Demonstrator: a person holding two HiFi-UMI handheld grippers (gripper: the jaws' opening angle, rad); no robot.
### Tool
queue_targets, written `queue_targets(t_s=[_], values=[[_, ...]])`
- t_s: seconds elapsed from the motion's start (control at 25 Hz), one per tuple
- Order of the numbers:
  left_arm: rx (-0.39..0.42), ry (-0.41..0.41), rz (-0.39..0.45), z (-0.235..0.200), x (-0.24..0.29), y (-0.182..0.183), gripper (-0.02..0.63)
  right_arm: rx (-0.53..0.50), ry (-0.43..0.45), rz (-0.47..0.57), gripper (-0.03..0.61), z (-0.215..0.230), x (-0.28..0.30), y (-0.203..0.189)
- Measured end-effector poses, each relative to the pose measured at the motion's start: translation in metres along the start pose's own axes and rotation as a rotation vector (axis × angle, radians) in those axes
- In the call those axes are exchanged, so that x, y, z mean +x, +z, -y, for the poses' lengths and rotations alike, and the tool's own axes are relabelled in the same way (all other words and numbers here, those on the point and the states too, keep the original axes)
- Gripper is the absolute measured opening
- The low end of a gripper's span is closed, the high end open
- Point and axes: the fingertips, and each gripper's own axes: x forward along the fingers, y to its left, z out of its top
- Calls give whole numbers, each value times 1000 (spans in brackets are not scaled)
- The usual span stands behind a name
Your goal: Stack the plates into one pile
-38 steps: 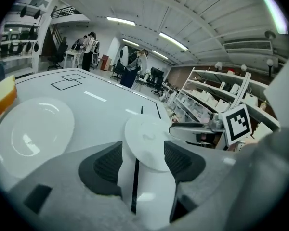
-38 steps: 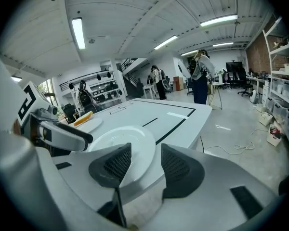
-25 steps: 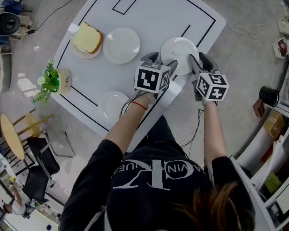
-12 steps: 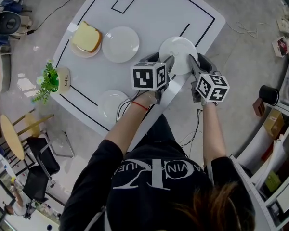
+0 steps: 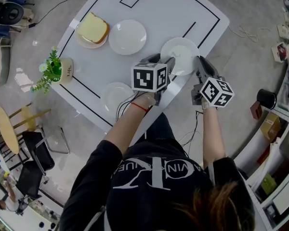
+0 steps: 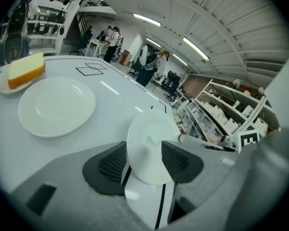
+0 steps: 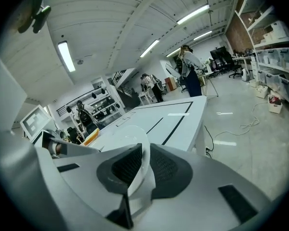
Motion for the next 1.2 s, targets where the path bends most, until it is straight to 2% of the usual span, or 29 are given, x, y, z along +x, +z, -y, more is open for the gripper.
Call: queue_targets(t_s=[0.44,0.52,0.84,1.04,1.2], values=[[-41,47,99,-34,-85,-4,220,21,116,5,51,-87,-15,-16],[-51,62,120,-44,-102,-5,201,22,135,2,51,-104,-16,-21],[-115,149,188,-86,-166,-22,59,22,210,-6,51,-167,-23,-36],[-141,164,211,-104,-201,-33,54,11,257,-19,51,-203,-24,-46],[-166,173,195,-117,-226,-49,52,5,296,-46,51,-229,-27,-61]])
